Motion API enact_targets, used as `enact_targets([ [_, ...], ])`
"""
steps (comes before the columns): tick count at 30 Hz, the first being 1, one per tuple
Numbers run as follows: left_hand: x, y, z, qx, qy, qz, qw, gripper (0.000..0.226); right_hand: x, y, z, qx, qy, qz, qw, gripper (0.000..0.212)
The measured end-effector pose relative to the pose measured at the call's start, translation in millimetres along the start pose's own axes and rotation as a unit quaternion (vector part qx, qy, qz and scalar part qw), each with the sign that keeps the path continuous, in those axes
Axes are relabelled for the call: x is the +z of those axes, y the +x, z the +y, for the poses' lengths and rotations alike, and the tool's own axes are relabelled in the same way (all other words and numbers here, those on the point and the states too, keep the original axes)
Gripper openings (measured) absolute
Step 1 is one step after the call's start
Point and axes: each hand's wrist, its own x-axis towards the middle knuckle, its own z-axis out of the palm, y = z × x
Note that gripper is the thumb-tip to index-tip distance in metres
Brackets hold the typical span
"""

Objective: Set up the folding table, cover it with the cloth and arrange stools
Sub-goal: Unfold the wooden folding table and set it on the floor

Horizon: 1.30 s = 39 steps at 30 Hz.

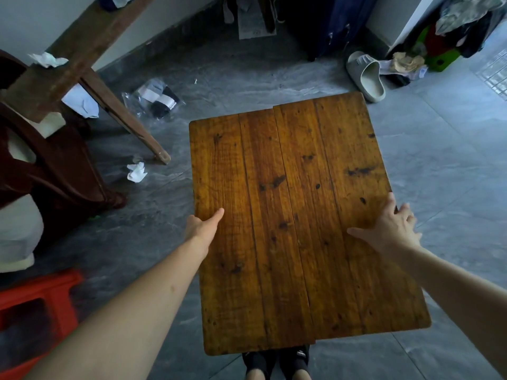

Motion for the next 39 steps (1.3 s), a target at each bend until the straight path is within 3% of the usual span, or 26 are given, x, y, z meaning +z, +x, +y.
enact_targets([
  [3, -3, 11, 6, -0.036, -0.061, -0.019, 0.997, 0.082, -3, 11, 7, 0.028, 0.059, -0.022, 0.998, 0.133],
  [6, -11, 30, 10, -0.116, -0.132, -0.114, 0.978, 0.092, -1, 14, 9, 0.018, 0.042, -0.016, 0.999, 0.131],
  [8, -16, 42, 11, -0.15, -0.155, -0.138, 0.967, 0.089, -1, 16, 9, 0.013, 0.038, -0.008, 0.999, 0.127],
  [18, -41, 56, -6, -0.15, -0.256, -0.099, 0.95, 0.088, -20, 42, -53, -0.082, 0.014, 0.006, 0.996, 0.116],
  [23, -52, 46, -14, -0.121, -0.234, -0.114, 0.958, 0.062, -20, 58, -75, -0.112, -0.019, -0.002, 0.994, 0.12],
  [26, -47, 34, -21, -0.027, -0.134, -0.043, 0.99, 0.062, -18, 57, -73, -0.112, -0.031, 0.0, 0.993, 0.12],
  [28, -41, 20, -29, 0.041, -0.01, 0.006, 0.999, 0.084, -13, 49, -74, -0.121, -0.051, 0.011, 0.991, 0.112],
  [30, -35, -4, -37, 0.112, 0.123, 0.041, 0.985, 0.104, -6, 32, -78, -0.146, -0.088, 0.034, 0.985, 0.096],
  [32, -31, -32, -53, 0.209, 0.247, 0.044, 0.945, 0.107, 3, 6, -80, -0.199, -0.129, 0.047, 0.97, 0.086],
  [35, -29, -65, -85, 0.306, 0.421, -0.01, 0.854, 0.101, 23, -38, -74, -0.292, -0.168, -0.003, 0.942, 0.089],
  [37, -24, -80, -105, 0.34, 0.486, -0.049, 0.804, 0.094, 42, -65, -64, -0.329, -0.183, -0.034, 0.926, 0.088],
  [39, -17, -93, -118, 0.355, 0.503, -0.068, 0.785, 0.089, 58, -88, -52, -0.336, -0.186, -0.053, 0.922, 0.087],
])
